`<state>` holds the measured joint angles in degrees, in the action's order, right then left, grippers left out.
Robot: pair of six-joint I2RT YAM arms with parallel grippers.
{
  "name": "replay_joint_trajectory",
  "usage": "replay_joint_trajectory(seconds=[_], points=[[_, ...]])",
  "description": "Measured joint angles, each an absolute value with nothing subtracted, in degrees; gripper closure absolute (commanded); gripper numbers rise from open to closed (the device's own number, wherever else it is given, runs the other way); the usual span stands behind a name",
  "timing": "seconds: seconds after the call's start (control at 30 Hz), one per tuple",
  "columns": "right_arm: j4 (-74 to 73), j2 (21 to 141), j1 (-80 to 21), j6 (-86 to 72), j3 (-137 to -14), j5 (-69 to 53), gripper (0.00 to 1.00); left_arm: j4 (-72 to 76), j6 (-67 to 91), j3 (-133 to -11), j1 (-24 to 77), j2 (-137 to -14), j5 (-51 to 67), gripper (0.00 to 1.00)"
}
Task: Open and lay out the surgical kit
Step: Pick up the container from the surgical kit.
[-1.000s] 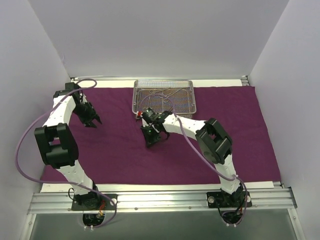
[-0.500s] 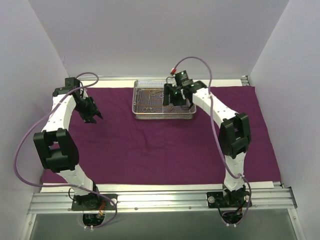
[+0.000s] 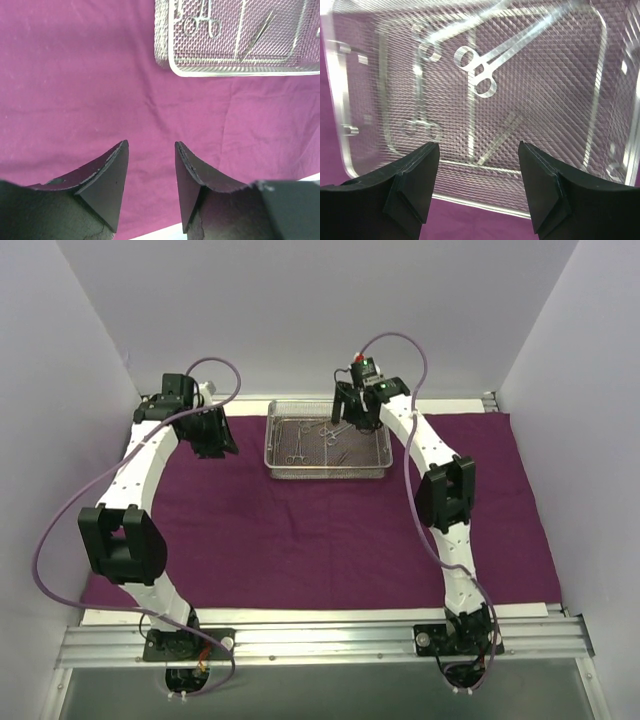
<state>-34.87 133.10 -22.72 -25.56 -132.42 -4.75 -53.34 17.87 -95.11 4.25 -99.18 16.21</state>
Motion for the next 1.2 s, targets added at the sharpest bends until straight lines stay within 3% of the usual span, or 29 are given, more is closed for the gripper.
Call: replay_joint_trajectory(seconds=[0.27, 0.3, 0.33, 0.5, 0.9, 1.2], points=[[-35.44, 132.51, -17.63, -21.91, -124.38, 0.01, 0.25, -51.20, 18.63, -99.90, 4.99, -104.22, 16.14, 0.47], [-35.38, 132.49, -16.75, -20.91, -123.76, 0.78, 0.23, -50.83, 18.85, -101.03, 5.30, -105.73, 15.94, 0.37], [-35.16, 132.38, -16.08, -19.88, -122.98, 1.56, 0.21, -50.28, 18.87, -101.86, 5.72, -107.18, 15.64, 0.34], [-34.39, 131.52, -12.84, -15.18, -119.90, 4.80, 0.19, -49.71, 20.45, -106.56, 8.03, -114.32, 13.52, 0.32], [-27.64, 131.52, -11.60, -11.97, -119.24, 0.93, 0.21, -50.15, 21.87, -119.17, 9.87, -125.32, 10.24, 0.32], [-26.37, 133.10, -11.27, -13.56, -119.70, -3.03, 0.37, -51.55, 22.46, -124.01, 12.53, -133.10, 8.80, 0.35]])
